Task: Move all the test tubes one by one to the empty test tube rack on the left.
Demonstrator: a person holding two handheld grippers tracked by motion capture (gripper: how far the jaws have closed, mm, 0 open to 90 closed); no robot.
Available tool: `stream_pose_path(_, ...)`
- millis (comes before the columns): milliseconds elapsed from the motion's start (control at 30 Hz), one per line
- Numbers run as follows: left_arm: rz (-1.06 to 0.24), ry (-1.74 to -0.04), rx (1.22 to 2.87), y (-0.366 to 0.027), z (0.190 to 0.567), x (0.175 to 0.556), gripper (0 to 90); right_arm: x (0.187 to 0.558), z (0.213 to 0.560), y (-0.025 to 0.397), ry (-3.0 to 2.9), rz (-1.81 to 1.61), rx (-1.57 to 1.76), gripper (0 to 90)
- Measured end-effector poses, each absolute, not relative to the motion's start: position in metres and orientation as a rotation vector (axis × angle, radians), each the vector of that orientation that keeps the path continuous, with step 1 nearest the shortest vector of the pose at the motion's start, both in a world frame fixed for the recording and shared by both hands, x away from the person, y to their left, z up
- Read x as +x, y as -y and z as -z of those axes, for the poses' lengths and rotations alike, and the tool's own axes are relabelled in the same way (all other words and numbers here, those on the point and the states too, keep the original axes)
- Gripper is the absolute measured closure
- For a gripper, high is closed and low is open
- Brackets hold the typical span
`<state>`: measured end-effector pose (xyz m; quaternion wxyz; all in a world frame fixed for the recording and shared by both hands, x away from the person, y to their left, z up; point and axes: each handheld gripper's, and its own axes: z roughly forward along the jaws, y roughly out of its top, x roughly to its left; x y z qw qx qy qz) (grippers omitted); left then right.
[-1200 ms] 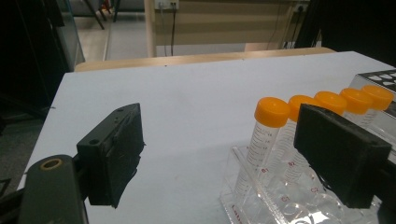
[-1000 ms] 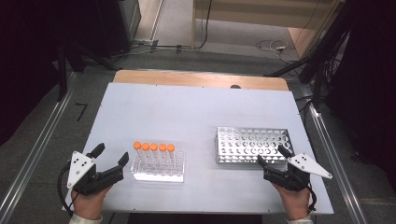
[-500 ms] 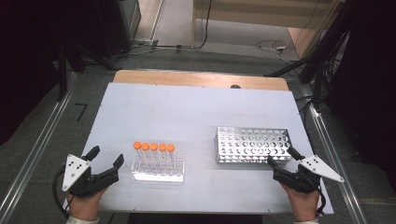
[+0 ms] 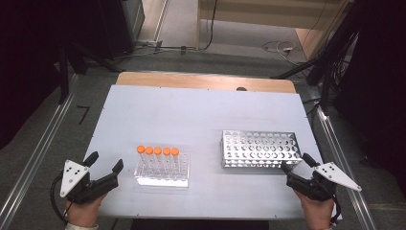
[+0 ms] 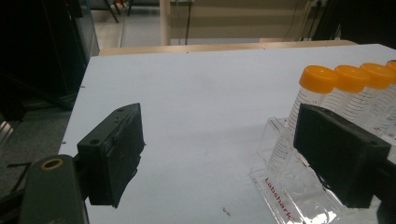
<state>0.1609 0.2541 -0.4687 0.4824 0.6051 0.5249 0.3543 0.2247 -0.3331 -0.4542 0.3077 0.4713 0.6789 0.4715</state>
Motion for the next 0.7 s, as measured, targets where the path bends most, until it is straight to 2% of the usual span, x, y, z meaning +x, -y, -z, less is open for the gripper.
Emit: stream_pose_path(700,-0.859,-1.345,1.452,-0.269,0.477,0.163,16.5,0.221,0.456,0.356,-1.737,-1.212,1.324,15.2)
